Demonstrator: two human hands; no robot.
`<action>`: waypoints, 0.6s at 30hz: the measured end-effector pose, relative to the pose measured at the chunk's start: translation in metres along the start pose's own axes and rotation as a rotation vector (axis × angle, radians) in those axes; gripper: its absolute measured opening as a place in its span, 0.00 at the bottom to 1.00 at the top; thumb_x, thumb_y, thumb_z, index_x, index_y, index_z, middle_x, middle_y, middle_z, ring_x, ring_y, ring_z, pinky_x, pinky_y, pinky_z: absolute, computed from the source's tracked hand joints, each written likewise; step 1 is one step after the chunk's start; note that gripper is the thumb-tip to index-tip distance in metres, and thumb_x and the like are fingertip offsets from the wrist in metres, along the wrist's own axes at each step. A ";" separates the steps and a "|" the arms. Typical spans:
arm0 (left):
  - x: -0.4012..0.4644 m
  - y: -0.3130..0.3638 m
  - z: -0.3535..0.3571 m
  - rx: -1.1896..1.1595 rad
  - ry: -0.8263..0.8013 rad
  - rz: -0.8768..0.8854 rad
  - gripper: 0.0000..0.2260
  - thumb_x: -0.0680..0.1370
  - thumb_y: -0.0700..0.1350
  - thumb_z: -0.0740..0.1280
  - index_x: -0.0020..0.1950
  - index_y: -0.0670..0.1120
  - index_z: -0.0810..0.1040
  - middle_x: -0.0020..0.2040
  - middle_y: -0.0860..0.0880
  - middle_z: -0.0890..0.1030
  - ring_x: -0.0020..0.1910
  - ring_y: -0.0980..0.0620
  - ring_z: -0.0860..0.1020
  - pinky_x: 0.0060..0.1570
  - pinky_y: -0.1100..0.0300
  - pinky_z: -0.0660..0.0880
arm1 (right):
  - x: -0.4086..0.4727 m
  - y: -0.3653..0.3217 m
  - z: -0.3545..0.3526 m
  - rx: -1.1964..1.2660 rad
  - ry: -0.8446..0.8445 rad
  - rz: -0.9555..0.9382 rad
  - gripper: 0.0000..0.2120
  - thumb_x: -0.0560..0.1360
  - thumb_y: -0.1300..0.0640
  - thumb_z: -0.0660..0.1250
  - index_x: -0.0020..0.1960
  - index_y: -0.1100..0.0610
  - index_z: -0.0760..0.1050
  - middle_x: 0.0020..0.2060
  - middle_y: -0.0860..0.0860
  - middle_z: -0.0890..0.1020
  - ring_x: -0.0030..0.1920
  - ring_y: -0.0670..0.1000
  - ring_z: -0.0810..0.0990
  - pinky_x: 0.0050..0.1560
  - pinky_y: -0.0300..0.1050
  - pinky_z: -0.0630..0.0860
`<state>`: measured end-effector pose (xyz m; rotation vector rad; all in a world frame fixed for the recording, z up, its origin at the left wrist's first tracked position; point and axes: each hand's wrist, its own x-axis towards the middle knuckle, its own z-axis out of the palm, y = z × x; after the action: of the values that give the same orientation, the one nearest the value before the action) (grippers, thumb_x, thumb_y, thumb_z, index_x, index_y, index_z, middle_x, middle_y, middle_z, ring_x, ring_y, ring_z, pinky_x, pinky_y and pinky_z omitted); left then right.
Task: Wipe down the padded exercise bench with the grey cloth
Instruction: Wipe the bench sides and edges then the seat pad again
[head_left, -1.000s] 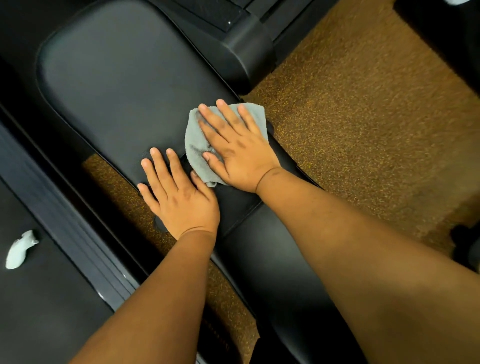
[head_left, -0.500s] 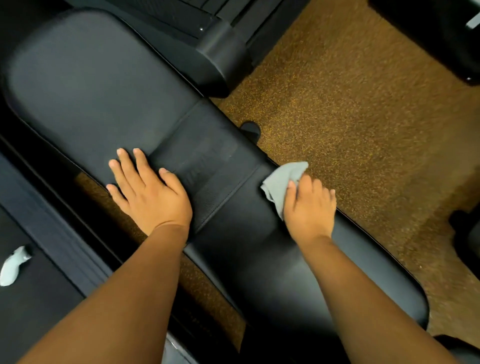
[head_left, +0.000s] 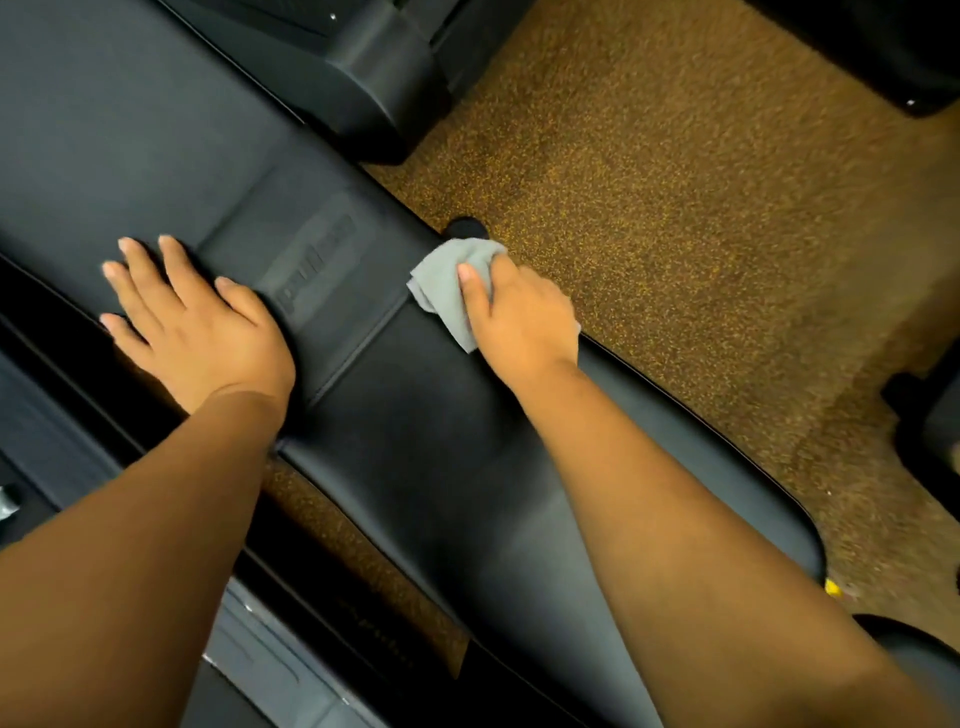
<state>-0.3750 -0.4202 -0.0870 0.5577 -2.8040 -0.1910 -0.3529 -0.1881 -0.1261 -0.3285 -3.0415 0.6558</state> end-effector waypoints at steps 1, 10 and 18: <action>0.000 0.002 -0.002 0.006 0.001 0.019 0.26 0.80 0.49 0.48 0.78 0.48 0.56 0.79 0.46 0.53 0.78 0.45 0.50 0.74 0.39 0.47 | -0.015 0.019 -0.002 -0.014 0.030 0.002 0.27 0.81 0.39 0.46 0.53 0.58 0.76 0.44 0.58 0.81 0.43 0.62 0.79 0.44 0.52 0.71; -0.127 0.069 -0.006 -0.001 -0.197 0.935 0.20 0.75 0.43 0.58 0.66 0.47 0.75 0.71 0.48 0.72 0.73 0.46 0.65 0.70 0.40 0.59 | -0.115 0.167 -0.033 -0.054 -0.069 0.253 0.31 0.80 0.40 0.43 0.54 0.63 0.74 0.47 0.65 0.80 0.48 0.67 0.78 0.47 0.57 0.72; -0.208 0.097 0.019 -0.075 -0.292 0.823 0.18 0.79 0.45 0.58 0.68 0.43 0.72 0.71 0.45 0.71 0.73 0.45 0.65 0.73 0.44 0.58 | -0.078 0.113 -0.019 -0.013 -0.086 0.089 0.24 0.83 0.42 0.51 0.62 0.60 0.72 0.56 0.60 0.78 0.56 0.64 0.76 0.54 0.56 0.69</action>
<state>-0.2303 -0.2487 -0.1381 -0.6999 -3.0122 -0.2086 -0.2524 -0.0956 -0.1525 -0.4496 -3.1296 0.6722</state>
